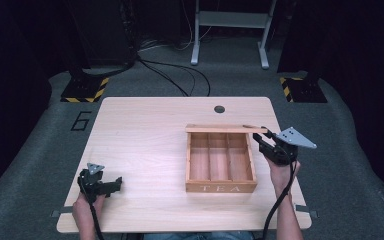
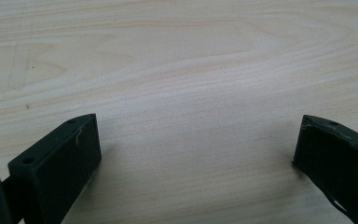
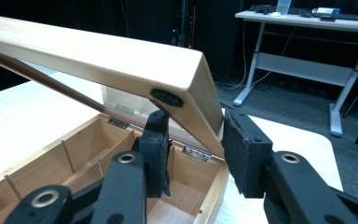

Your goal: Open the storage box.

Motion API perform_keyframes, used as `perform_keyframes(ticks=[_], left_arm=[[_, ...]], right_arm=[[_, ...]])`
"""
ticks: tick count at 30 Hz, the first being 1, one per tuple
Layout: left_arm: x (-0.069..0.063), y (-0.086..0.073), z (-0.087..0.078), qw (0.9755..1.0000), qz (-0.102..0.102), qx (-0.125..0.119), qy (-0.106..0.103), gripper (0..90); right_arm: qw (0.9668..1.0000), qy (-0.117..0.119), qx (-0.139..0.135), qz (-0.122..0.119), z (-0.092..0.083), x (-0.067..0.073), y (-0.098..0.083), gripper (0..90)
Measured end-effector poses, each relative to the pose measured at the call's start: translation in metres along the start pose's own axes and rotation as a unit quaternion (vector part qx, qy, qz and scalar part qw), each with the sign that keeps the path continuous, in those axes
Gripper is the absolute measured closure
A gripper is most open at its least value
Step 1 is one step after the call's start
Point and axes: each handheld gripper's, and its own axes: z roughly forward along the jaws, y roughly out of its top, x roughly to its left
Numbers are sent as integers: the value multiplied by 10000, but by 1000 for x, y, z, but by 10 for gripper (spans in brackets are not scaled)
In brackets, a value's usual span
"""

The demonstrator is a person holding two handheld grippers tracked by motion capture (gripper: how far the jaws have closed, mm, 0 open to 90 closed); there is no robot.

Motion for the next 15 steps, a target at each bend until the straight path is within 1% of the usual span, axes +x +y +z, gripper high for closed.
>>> perform_keyframes(ticks=[4, 5, 6, 8, 10, 15], left_arm=[[0, 0, 0, 10000, 2, 2, 0, 5], [0, 0, 0, 10000, 0, 0, 1, 5], [0, 0, 0, 10000, 0, 0, 1, 5], [0, 0, 0, 10000, 0, 0, 0, 5], [0, 0, 0, 10000, 0, 2, 3, 5], [0, 0, 0, 10000, -1, 1, 3, 5]], right_arm=[[10000, 29, 86, -1, 3, -3, 7, 620], [9999, 62, 120, 46, 5, -5, 10, 621], [9999, 87, 136, 38, 6, -7, 12, 621], [9998, 92, 143, 51, 7, -8, 13, 622], [9997, 169, 179, 51, 9, -11, 18, 623], [9995, 222, 233, 65, 13, -15, 23, 626]])
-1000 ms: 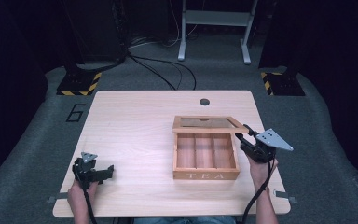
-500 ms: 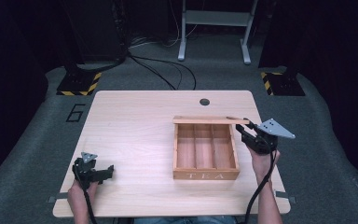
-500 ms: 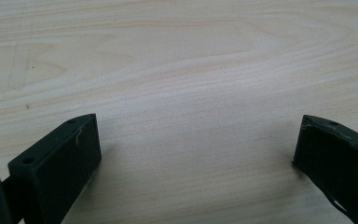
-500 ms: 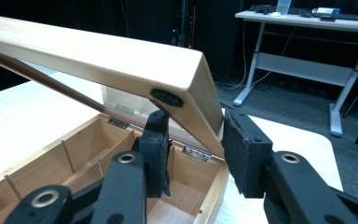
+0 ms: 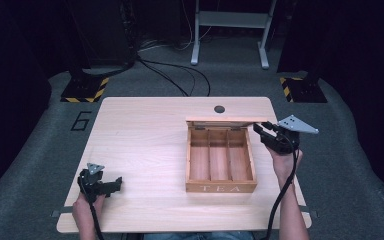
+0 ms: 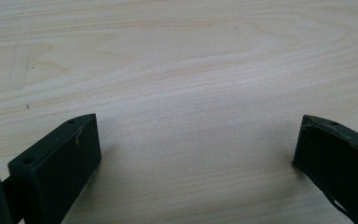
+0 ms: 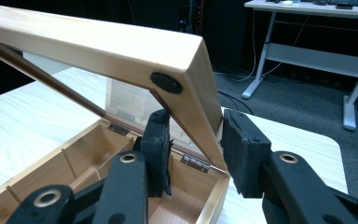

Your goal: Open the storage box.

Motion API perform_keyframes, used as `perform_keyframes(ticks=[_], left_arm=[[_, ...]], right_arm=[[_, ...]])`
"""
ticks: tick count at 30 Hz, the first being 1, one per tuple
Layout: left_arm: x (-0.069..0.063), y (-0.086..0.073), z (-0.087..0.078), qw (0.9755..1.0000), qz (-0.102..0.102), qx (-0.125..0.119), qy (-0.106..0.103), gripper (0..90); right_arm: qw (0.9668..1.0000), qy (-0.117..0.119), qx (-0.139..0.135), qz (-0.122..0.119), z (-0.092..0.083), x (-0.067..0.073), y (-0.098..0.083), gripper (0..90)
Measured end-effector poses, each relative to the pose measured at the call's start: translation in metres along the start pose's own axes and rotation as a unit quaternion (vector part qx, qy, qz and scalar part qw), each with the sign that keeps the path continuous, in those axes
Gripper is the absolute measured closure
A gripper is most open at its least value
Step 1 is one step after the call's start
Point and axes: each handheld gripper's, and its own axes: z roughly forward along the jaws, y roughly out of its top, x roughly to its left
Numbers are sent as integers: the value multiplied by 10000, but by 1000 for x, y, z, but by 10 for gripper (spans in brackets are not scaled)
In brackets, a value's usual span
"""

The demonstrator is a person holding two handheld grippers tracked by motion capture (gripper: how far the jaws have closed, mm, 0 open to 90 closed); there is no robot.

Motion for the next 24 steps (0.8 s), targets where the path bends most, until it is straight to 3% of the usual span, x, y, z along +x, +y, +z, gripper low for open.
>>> perform_keyframes(ticks=[24], left_arm=[[0, 0, 0, 10000, 6, 6, -3, 5]], right_arm=[[9999, 52, 108, 81, 12, -11, 17, 632]])
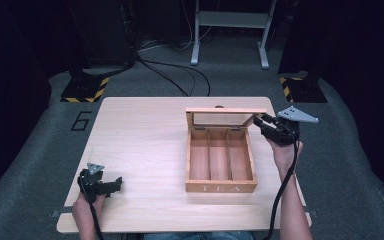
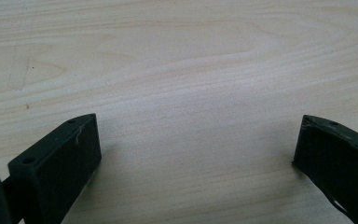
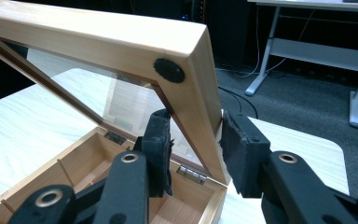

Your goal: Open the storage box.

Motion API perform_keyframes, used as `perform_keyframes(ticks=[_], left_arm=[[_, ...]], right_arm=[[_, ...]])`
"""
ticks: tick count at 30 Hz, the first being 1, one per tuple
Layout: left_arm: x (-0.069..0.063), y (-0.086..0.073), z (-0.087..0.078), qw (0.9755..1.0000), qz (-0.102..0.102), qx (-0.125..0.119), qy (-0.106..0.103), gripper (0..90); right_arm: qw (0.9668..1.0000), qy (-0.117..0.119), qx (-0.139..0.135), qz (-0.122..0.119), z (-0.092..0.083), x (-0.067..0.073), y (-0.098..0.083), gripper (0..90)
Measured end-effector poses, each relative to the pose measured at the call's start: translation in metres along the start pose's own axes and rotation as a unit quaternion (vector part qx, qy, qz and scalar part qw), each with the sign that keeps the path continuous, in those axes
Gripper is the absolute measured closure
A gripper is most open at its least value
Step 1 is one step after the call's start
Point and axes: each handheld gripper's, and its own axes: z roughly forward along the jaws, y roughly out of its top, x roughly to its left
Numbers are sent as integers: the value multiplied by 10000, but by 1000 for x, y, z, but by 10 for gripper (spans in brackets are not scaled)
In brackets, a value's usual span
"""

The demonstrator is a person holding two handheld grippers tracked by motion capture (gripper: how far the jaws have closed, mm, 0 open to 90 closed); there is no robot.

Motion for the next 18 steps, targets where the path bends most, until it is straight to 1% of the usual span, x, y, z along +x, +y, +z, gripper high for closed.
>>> perform_keyframes(ticks=[18], left_arm=[[0, 0, 0, 10000, -4, -3, 1, 5]], right_arm=[[10000, 3, -3, -21, 2, -2, 3, 633]])
